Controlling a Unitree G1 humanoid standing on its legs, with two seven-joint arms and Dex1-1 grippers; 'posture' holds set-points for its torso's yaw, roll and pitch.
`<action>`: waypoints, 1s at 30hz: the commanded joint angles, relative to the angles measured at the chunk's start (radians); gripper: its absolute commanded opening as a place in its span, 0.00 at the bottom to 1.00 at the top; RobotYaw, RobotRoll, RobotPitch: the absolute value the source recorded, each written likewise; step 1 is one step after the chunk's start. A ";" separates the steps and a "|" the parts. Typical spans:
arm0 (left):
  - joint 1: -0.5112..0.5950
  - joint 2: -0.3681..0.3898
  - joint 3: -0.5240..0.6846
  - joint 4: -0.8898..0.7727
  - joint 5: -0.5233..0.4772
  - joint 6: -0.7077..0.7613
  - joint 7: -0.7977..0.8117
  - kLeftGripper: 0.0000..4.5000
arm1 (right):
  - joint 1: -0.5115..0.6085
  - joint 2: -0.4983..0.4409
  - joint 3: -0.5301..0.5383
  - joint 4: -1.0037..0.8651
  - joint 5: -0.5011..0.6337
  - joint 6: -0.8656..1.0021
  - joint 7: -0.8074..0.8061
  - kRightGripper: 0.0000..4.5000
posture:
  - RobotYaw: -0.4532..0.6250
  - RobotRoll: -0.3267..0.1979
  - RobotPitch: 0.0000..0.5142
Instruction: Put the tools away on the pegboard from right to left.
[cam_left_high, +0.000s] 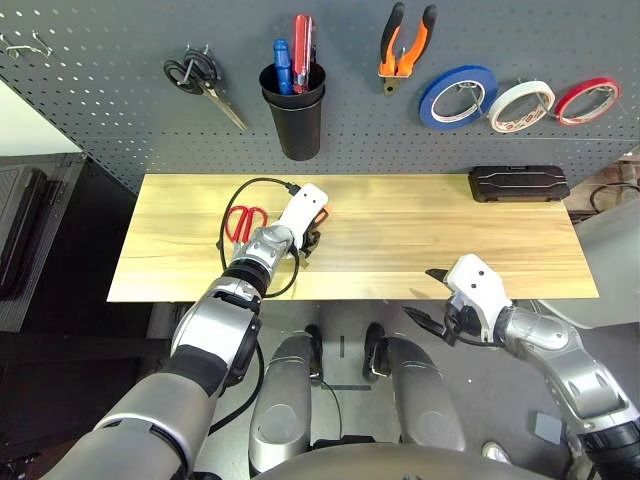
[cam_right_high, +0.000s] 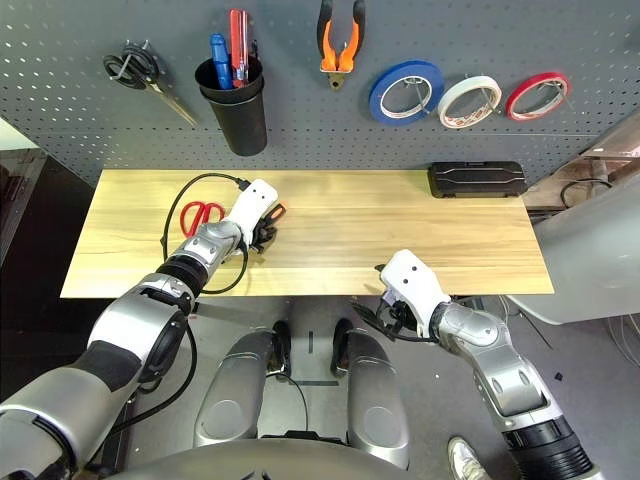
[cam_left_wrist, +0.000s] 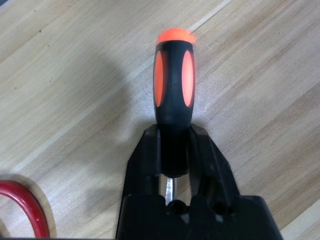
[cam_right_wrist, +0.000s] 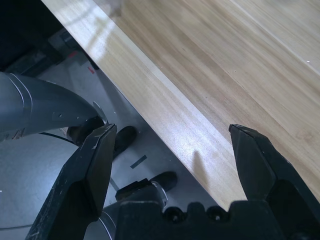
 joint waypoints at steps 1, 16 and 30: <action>0.036 -0.015 -0.006 0.011 0.014 0.014 -0.018 0.12 | 0.014 -0.009 -0.012 0.005 0.016 -0.003 0.009 1.00 | 0.41 0.62 0.57; 0.353 0.053 0.133 -0.757 -0.181 0.243 -0.136 0.12 | -0.095 0.030 -0.027 0.164 0.070 -0.157 0.070 1.00 | 0.55 0.62 0.51; 0.687 0.089 0.371 -1.545 -0.466 0.553 -0.077 0.12 | -0.316 0.101 -0.102 0.459 0.163 -0.413 0.177 1.00 | 0.75 0.62 0.42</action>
